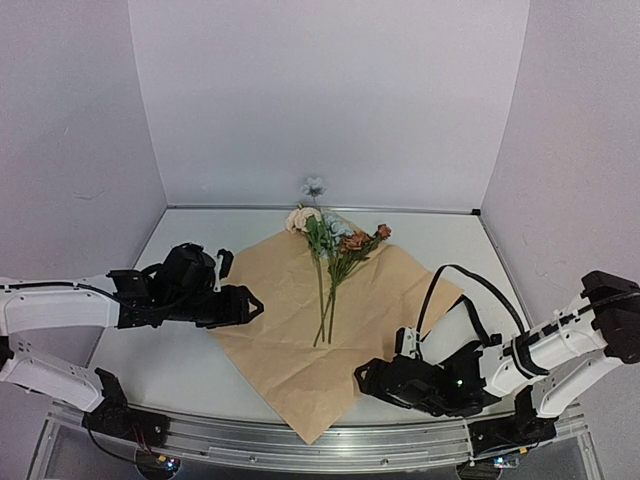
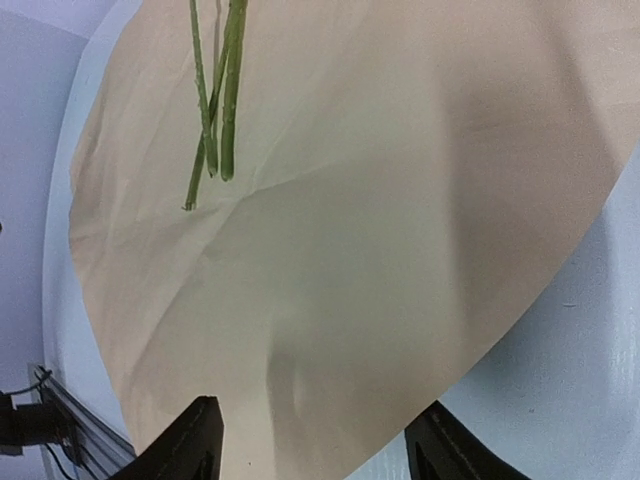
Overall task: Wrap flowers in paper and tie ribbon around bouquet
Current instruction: Pick up the bottom corner of the flattened wrapping paper from the center of the board, then pass from the right arm to the left
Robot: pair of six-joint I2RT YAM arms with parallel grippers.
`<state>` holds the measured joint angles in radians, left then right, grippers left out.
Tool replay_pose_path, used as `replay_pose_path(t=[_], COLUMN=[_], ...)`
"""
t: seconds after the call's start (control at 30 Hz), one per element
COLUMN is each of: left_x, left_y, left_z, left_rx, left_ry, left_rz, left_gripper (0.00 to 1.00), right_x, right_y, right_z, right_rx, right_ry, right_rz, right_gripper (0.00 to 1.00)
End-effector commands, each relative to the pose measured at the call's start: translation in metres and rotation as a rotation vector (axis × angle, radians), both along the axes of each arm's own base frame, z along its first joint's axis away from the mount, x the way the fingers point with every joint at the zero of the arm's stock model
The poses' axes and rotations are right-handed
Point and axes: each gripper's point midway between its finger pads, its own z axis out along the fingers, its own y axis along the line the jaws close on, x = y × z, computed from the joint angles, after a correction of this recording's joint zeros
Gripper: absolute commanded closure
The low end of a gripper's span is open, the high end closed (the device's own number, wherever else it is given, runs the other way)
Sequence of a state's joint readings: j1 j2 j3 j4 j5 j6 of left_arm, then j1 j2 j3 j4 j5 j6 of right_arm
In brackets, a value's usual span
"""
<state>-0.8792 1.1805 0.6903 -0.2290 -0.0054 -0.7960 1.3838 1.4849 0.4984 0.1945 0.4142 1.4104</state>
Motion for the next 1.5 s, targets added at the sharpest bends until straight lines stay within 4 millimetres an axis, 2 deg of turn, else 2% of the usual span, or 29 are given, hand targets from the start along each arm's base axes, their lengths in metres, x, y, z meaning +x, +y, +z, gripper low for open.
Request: replay_pose_path(t=[0.0, 0.17, 0.37, 0.53, 0.63, 0.8, 0.93, 1.1, 1.3, 1.47], left_x=[-0.010, -0.035, -0.080, -0.136, -0.168, -0.203, -0.213, -0.215, -0.227, -0.232], left_y=[-0.011, -0.023, -0.043, -0.063, -0.071, -0.081, -0.087, -0.094, -0.108, -0.121], left_z=[0.013, 0.017, 0.027, 0.037, 0.033, 0.019, 0.001, -0.013, -0.021, -0.036], left_rx=[-0.005, 0.026, 0.079, 0.134, 0.177, 0.264, 0.356, 0.438, 0.408, 0.438], left_ry=[-0.082, -0.142, -0.275, -0.451, -0.556, -0.722, -0.791, -0.863, -0.898, -0.934], left_rz=[-0.068, -0.164, -0.342, -0.548, -0.664, -0.797, -0.845, -0.846, -0.894, -0.940], left_gripper=[0.34, 0.34, 0.35, 0.36, 0.37, 0.37, 0.37, 0.36, 0.36, 0.37], right_x=[0.009, 0.012, 0.015, 0.017, 0.018, 0.018, 0.019, 0.019, 0.019, 0.019], right_y=[0.004, -0.002, -0.002, -0.008, -0.011, -0.016, -0.018, -0.018, -0.019, -0.021], right_z=[0.016, 0.021, 0.036, 0.042, 0.048, 0.055, 0.059, 0.064, 0.065, 0.065], right_rx=[0.061, 0.091, 0.092, 0.116, 0.118, 0.093, 0.105, 0.114, 0.119, 0.120], right_ry=[-0.042, -0.049, -0.047, -0.030, -0.026, -0.015, -0.013, -0.011, -0.005, 0.002], right_rz=[-0.059, -0.103, -0.131, -0.184, -0.205, -0.224, -0.240, -0.250, -0.265, -0.277], right_gripper=[0.47, 0.68, 0.90, 0.94, 0.95, 0.96, 0.96, 0.96, 0.96, 0.96])
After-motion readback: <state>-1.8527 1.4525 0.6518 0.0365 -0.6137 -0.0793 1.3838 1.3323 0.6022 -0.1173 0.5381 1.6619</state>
